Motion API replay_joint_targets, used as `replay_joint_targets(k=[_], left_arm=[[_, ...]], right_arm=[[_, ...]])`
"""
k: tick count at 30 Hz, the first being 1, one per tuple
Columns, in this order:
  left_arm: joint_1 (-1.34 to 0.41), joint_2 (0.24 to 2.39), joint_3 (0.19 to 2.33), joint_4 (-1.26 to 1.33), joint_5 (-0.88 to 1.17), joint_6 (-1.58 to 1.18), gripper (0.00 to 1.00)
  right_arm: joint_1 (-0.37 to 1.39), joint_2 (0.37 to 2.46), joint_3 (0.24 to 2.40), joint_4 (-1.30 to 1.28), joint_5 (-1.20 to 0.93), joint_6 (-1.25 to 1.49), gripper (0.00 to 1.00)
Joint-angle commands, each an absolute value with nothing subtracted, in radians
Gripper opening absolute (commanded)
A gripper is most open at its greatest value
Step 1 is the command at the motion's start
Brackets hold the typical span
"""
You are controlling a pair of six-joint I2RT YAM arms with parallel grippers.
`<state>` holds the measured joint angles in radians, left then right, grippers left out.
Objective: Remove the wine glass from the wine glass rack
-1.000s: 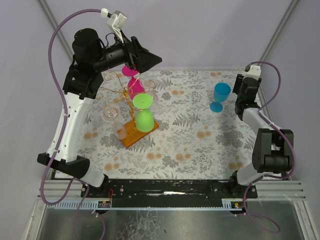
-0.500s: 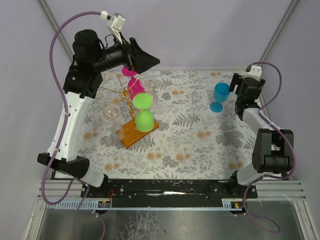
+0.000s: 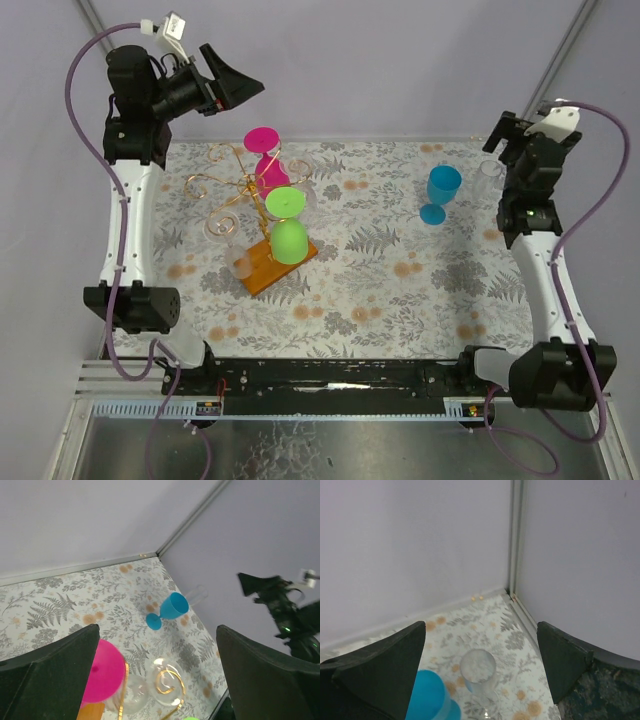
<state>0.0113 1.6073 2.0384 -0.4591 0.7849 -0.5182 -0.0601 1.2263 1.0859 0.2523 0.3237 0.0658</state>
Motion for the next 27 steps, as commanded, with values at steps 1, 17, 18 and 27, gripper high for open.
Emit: replay_joint_targets(k=[1,17,18,27], left_arm=[[0.084,1.686,2.097,-0.397,0.863,-0.63,1.0],[0.141,1.852,2.154,-0.413,1.055,-0.775,0.89],[0.143,1.85,2.154,-0.414,1.053,-0.77,0.9],[0.206,1.752,2.136,-0.463,1.008,-0.715,0.92]], right_arm=[[-0.064,1.189,1.284,0.027,0.175,0.174,0.99],[-0.064,1.271,1.538,-0.314,-0.387,0.491,0.99],[-0.064,1.279,1.541,-0.313,-0.416,0.512,0.99],[-0.059,1.351,1.596,-0.336,-0.567,0.589,0.99]])
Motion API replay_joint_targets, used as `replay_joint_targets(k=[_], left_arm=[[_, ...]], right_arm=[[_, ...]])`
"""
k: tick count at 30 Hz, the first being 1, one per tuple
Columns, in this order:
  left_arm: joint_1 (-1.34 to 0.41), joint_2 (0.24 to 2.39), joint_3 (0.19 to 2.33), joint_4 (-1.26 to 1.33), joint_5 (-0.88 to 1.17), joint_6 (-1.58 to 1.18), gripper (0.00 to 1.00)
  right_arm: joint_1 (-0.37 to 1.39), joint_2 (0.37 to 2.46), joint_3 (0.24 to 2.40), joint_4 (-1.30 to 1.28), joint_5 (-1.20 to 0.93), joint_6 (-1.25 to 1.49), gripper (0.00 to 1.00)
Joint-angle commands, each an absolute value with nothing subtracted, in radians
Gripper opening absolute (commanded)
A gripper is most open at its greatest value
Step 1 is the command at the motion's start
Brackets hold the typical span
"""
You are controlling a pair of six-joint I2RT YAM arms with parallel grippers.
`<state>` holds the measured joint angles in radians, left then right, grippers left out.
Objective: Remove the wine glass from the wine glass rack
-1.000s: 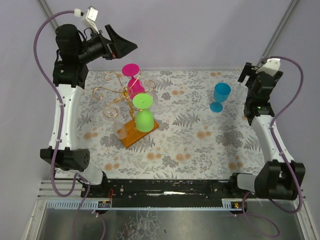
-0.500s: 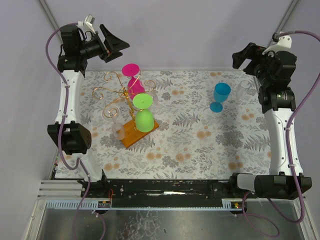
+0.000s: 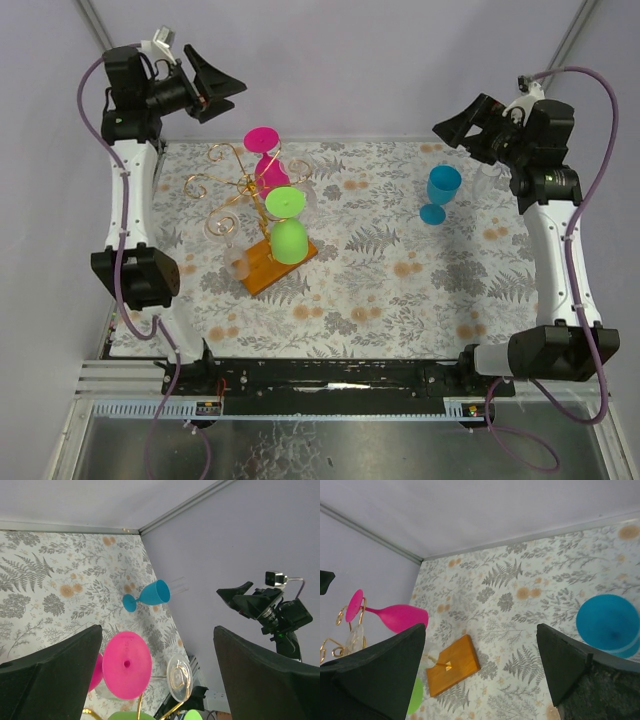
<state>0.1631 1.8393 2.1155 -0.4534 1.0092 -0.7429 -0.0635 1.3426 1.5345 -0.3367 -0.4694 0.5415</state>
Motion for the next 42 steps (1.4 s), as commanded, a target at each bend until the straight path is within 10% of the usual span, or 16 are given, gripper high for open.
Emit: replay_joint_targets(k=[1,16,42], left_arm=[[0.218,1.732,2.125,-0.463,1.012,-0.712,0.92],[0.437,1.49,1.881,-0.356,1.126,-0.833,1.0],[0.54,1.407,1.755,-0.299,1.207,-0.867,1.0]], right_arm=[[-0.055,1.361,1.605,-0.337,-0.577,0.597,0.99],[0.281,1.605,1.692,-0.099,-0.731,0.938,1.0],[0.444,1.858,1.832,0.019,-0.964,1.192,0.47]])
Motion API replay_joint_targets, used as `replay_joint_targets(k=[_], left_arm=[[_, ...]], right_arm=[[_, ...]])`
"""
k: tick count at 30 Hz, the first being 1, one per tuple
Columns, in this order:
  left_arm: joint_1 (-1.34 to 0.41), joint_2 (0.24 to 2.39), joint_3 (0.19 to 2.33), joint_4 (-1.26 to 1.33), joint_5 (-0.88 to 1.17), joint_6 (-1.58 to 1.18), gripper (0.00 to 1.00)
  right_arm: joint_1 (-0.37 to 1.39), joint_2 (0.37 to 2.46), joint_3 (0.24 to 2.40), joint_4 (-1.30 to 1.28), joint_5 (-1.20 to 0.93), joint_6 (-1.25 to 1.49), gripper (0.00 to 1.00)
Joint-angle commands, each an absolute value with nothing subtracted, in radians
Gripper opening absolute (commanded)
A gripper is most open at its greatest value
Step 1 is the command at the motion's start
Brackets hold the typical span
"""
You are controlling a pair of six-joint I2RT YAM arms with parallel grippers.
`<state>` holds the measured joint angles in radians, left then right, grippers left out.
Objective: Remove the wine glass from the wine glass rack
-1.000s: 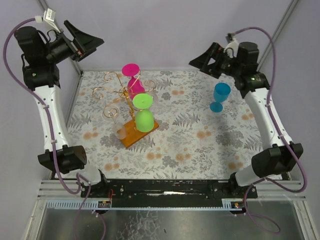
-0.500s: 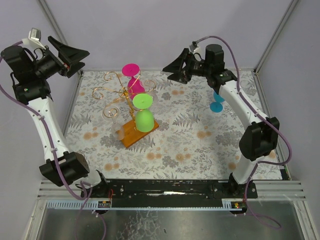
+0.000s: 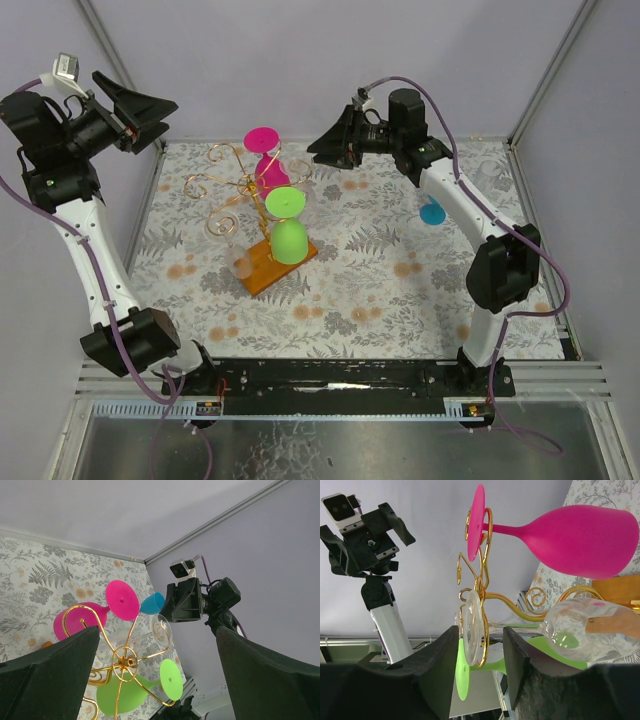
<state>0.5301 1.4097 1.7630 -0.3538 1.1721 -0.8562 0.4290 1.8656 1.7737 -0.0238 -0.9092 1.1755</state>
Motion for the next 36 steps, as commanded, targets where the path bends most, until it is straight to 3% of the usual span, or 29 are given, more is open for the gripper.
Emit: replay_joint_targets(k=[1,15,19,26,36], left_arm=[[0.54,1.409,1.756,-0.298,1.209,-0.867,1.0],[0.546,1.424,1.754,-0.267,1.226,-0.88,1.0],[0.549,1.427,1.75,-0.265,1.23,-0.879,1.0],[0.552,1.433,1.741,-0.256,1.23,-0.883,1.0],[0.552,1.431,1.724,-0.241,1.228,-0.897,1.0]], right_arm=[[0.446,1.856,1.833,0.012,-0.965,1.189,0.47],[0.468,1.876,1.865,-0.05,-0.971,1.148,0.37],[0.47,1.886,1.884,-0.065,-0.972,1.138,0.27],[0.471,1.887,1.887,-0.085,-0.98,1.124,0.0],[0.457,1.862,1.908,-0.113,-0.972,1.109,0.0]])
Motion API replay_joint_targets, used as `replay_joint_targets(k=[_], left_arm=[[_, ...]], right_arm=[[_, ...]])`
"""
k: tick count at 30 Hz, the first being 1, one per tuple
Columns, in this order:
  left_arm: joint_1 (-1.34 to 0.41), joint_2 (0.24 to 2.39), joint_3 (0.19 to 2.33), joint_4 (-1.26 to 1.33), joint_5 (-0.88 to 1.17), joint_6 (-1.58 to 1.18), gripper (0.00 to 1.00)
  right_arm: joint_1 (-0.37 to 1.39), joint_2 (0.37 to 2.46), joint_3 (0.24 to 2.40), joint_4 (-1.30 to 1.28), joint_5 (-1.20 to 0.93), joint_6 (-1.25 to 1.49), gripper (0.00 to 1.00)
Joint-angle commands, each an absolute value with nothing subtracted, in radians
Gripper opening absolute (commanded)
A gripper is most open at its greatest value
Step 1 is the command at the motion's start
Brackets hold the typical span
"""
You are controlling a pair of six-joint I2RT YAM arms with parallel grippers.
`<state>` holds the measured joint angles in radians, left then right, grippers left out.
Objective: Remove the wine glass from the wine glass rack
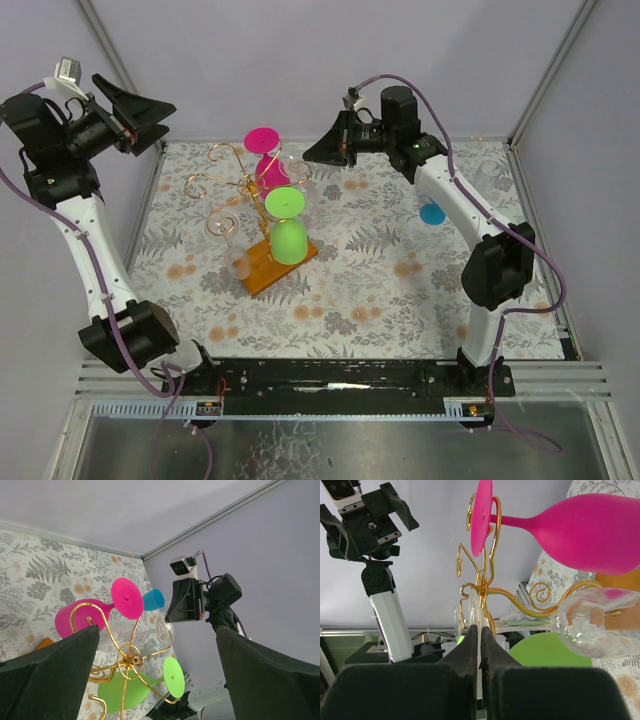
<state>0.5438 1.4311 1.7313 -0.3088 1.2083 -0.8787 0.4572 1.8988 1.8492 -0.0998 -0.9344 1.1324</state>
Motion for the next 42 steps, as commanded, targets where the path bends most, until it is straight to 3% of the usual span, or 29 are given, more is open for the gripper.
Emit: replay_joint_targets(k=[1,42], left_arm=[[0.552,1.431,1.725,-0.24,1.228,-0.899,1.0],[0.552,1.421,1.679,-0.207,1.234,-0.904,1.0]], right_arm=[[0.453,1.86,1.909,-0.115,-0.971,1.108,0.0],[0.431,1.75,1.837,-0.126,-1.018,1.127,0.0]])
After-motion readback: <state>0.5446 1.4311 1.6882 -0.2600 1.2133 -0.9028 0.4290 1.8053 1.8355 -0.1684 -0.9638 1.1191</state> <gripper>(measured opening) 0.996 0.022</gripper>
